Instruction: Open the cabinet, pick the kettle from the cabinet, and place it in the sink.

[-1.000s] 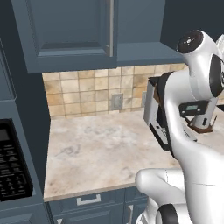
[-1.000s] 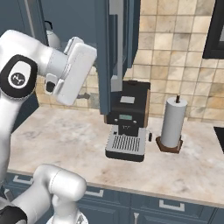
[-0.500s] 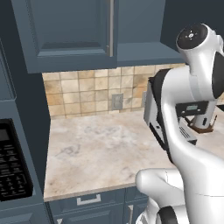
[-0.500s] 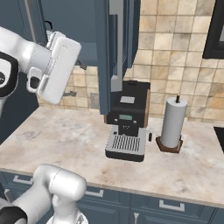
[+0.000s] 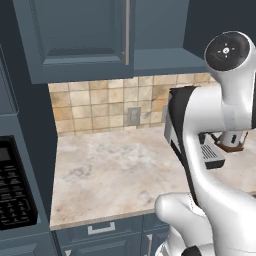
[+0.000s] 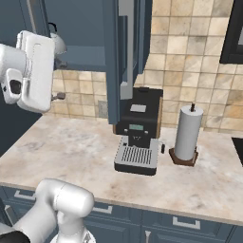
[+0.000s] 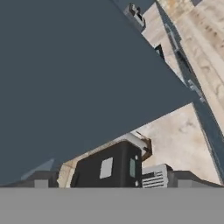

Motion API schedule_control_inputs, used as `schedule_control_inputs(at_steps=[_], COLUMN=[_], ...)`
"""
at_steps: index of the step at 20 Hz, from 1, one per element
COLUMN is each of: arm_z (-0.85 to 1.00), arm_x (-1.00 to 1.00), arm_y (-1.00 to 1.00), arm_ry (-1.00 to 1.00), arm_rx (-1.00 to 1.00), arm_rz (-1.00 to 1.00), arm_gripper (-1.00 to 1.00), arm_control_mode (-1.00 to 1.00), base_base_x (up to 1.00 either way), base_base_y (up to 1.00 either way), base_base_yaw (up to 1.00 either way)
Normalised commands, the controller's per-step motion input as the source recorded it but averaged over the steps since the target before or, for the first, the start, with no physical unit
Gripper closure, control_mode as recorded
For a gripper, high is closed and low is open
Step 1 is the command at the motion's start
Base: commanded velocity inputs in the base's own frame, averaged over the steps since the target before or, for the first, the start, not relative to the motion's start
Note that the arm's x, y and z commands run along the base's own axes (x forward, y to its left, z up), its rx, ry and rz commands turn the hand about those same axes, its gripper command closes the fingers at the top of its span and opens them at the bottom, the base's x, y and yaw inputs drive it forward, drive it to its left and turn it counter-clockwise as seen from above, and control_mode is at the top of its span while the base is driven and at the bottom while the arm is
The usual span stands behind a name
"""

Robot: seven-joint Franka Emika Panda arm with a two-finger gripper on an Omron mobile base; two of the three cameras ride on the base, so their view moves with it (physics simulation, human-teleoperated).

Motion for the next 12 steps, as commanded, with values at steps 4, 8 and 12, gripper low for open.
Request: schedule_control_inputs(at_steps=[4,8,12], arm_z=[0.14,0.14,0.17], arm_x=[-0.27,-0.26,-0.24], arm_y=[0.33,0.33,0.32], arm_ry=[0.05,0.08,0.11], arm_rx=[-0.26,-0.24,-0.22], arm_rz=[0.38,0.37,0.33], arm_gripper=[-1.0,-1.0,-1.0], arm_control_mode=[-1.0,-1.0,-1.0], base_base_x=[0.0,0.0,0.0], base_base_y=[0.0,0.0,0.0], base_base_yaw=[0.0,0.0,0.0])
